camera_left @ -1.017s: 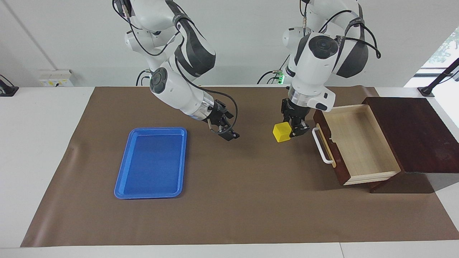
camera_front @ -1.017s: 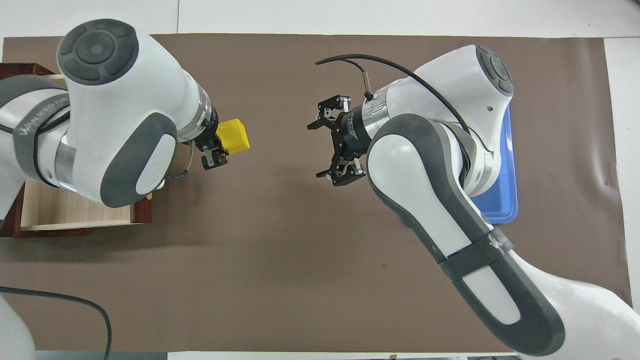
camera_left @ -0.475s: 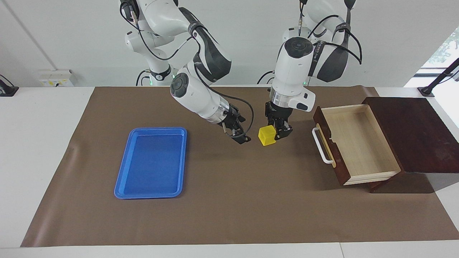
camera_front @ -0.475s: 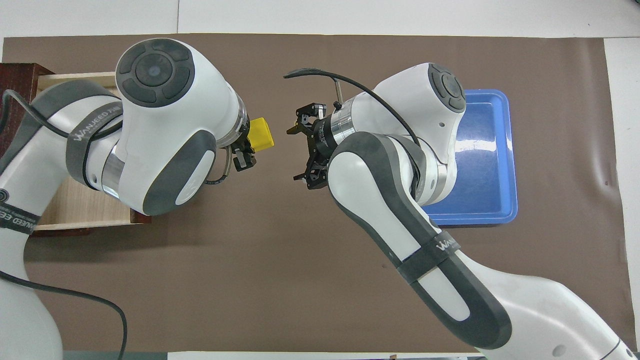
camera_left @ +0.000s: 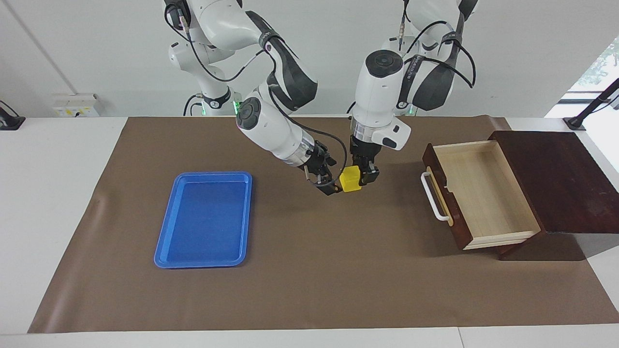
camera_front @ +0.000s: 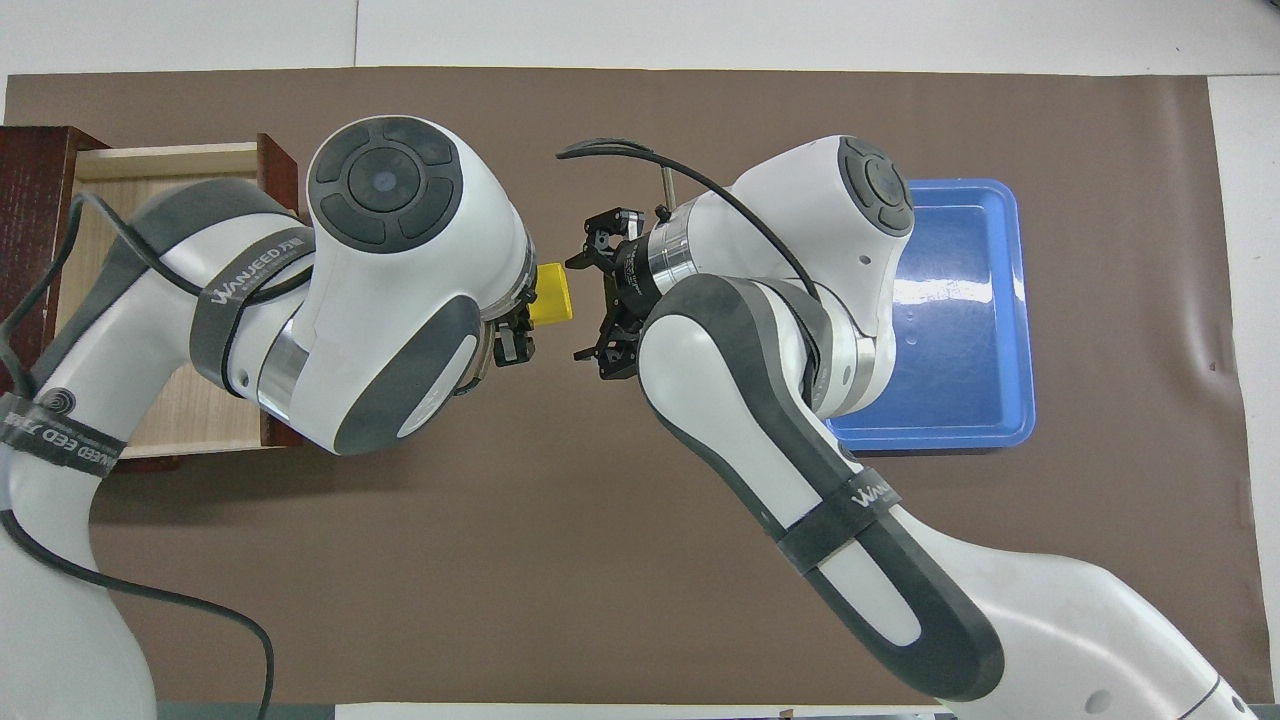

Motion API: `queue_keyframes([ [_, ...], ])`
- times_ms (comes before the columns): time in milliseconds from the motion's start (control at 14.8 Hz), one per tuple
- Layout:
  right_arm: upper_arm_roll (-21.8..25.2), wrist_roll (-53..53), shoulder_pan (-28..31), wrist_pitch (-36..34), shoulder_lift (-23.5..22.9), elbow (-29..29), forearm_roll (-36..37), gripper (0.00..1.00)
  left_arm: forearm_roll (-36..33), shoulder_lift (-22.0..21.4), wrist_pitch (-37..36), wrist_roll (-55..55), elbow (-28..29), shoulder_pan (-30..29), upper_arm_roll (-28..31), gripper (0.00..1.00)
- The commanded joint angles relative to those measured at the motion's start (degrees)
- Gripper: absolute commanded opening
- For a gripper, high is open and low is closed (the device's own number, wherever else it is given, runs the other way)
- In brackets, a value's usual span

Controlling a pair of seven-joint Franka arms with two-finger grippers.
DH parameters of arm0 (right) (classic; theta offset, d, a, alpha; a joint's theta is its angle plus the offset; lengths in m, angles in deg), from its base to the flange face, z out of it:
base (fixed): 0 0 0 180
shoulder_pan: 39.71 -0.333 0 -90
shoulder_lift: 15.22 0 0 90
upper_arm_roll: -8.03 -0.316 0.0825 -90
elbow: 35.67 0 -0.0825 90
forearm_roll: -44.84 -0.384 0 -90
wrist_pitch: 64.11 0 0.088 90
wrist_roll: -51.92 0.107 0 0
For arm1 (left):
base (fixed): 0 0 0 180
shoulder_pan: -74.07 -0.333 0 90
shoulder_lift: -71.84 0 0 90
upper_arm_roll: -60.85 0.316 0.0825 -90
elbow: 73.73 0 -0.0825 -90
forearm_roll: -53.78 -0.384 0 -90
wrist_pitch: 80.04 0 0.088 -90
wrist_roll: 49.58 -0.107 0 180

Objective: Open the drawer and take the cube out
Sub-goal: 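Grasp the yellow cube with the right gripper from the left gripper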

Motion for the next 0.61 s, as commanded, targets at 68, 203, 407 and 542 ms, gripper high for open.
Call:
queue_keyframes([
  [68, 0.0, 0.9, -0.2, 0.6, -0.7, 0.3, -1.2, 0.99, -0.8, -0.3, -0.3, -1.9, 0.7, -0.7, -0.7, 0.03],
  [203, 0.0, 0.9, -0.3, 0.6, -0.8, 0.4, -1.3, 0.99, -0.7, -0.3, -0.3, -1.8, 0.7, -0.8, -0.7, 0.03],
  [407, 0.0, 1.5, -0.5, 2.3, -1.1, 0.5, -2.9, 0.99, -0.7, -0.4, -0.9, -1.8, 0.7, -0.8, -0.7, 0.03],
  [542, 0.0, 1.8, -0.5, 2.3, -1.1, 0.4, -3.0, 0.99, -0.7, -0.4, -0.8, -1.8, 0.7, -0.8, -0.7, 0.03],
])
